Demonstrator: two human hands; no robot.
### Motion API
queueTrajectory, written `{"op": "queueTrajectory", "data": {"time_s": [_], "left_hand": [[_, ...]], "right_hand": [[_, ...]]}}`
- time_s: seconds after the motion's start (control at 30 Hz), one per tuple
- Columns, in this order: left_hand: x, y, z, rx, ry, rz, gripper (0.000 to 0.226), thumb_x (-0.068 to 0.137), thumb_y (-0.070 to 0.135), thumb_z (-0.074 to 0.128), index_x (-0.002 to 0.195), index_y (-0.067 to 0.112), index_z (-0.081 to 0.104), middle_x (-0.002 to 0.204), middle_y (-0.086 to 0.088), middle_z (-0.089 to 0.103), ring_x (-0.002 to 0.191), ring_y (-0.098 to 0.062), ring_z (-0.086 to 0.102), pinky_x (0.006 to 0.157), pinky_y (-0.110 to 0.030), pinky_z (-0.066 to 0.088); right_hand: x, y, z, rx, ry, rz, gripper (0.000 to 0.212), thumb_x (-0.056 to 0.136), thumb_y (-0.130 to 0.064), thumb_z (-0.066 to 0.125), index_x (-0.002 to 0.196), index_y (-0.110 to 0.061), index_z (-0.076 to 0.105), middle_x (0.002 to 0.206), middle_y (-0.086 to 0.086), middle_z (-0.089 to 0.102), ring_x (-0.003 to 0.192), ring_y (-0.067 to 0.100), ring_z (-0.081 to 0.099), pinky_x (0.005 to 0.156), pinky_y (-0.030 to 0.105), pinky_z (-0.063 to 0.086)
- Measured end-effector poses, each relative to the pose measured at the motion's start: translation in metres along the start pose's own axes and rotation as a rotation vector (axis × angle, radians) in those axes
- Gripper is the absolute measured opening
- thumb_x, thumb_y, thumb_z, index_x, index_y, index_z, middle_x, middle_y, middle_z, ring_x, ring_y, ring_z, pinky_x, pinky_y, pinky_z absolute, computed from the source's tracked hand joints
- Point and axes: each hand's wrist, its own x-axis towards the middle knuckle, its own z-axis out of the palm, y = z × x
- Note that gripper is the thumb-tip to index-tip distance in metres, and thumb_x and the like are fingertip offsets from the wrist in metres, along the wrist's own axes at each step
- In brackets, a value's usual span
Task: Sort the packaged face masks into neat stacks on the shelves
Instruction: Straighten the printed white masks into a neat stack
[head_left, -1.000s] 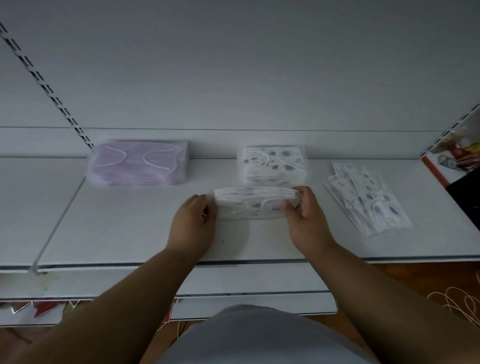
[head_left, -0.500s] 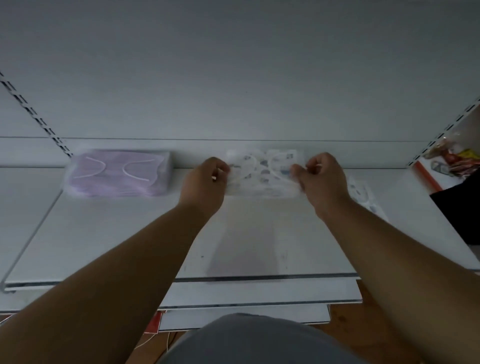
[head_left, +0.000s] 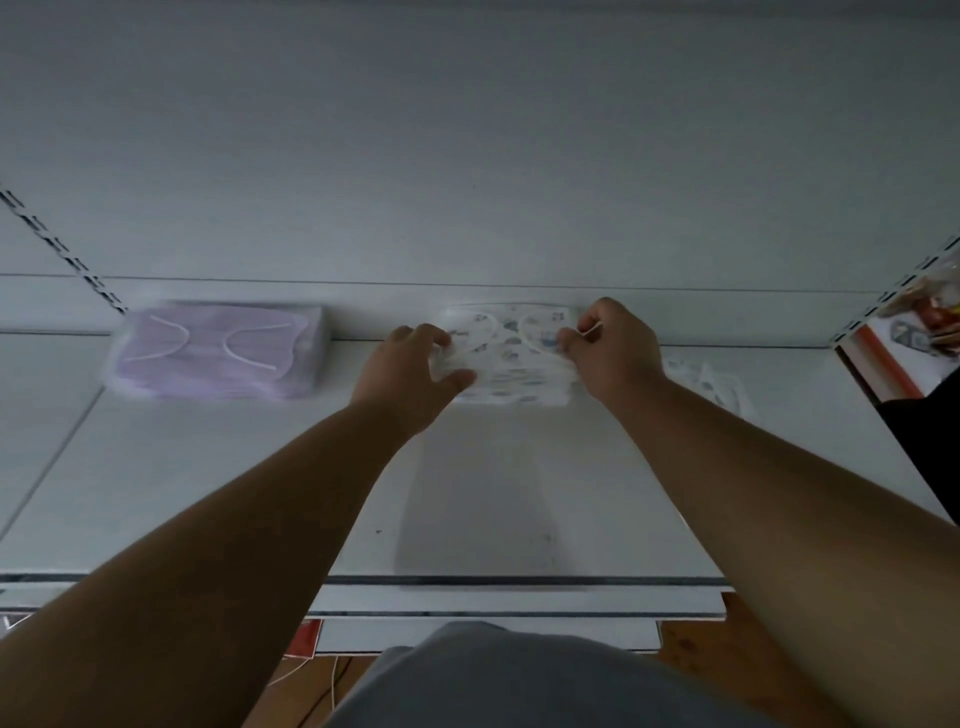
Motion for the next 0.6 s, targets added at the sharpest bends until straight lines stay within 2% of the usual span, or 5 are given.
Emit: {"op": "queueTrajectory", "data": {"time_s": [0.13,0.27,0.37,0.47,0.6], "left_hand": [[-0.004,-0.001,0.001,0.138,0.041,0.051,0.068,0.076,0.054,0.077,0.133,0.024,0.054,0.137,-0.005,0.047,0.126,-0.027,0.046,0.108,-0.042,0.041],[-0.007,0.011,-0.003,0.367,0.139,0.38,0.074,0.08,0.049,0.074,0.145,0.029,0.043,0.153,-0.004,0.036,0.139,-0.029,0.034,0.115,-0.045,0.03],[0.004,0.021,-0.005,0.443,0.008,0.518,0.058,0.088,0.038,0.068,0.141,0.032,0.049,0.147,0.002,0.044,0.134,-0.024,0.039,0.112,-0.039,0.032],[0.011,0.024,-0.003,0.495,-0.063,0.528,0.045,0.09,0.034,0.066,0.133,0.03,0.055,0.134,0.002,0.051,0.121,-0.023,0.048,0.1,-0.038,0.045],[0.011,0.022,-0.003,0.51,-0.052,0.547,0.045,0.089,0.033,0.066,0.131,0.028,0.054,0.13,0.001,0.05,0.117,-0.023,0.049,0.094,-0.038,0.048]], "right_hand": [[-0.009,0.003,0.004,-0.06,0.043,-0.027,0.028,0.088,-0.035,0.068,0.101,-0.011,0.063,0.103,0.01,0.062,0.099,0.032,0.06,0.082,0.034,0.045],[-0.03,0.001,0.005,-0.332,0.22,-0.549,0.039,0.085,-0.041,0.069,0.109,-0.011,0.065,0.125,0.013,0.057,0.117,0.036,0.051,0.095,0.045,0.042],[-0.031,-0.002,0.009,-0.383,0.019,-0.731,0.033,0.079,-0.033,0.075,0.103,-0.012,0.066,0.112,0.009,0.063,0.105,0.035,0.058,0.088,0.044,0.048],[-0.028,-0.003,0.014,-0.401,-0.065,-0.726,0.027,0.073,-0.023,0.079,0.094,-0.01,0.066,0.1,0.008,0.064,0.093,0.034,0.06,0.079,0.044,0.053],[-0.027,-0.003,0.012,-0.401,-0.104,-0.708,0.03,0.07,-0.022,0.08,0.095,-0.011,0.066,0.101,0.007,0.063,0.094,0.033,0.059,0.081,0.044,0.052]]}}
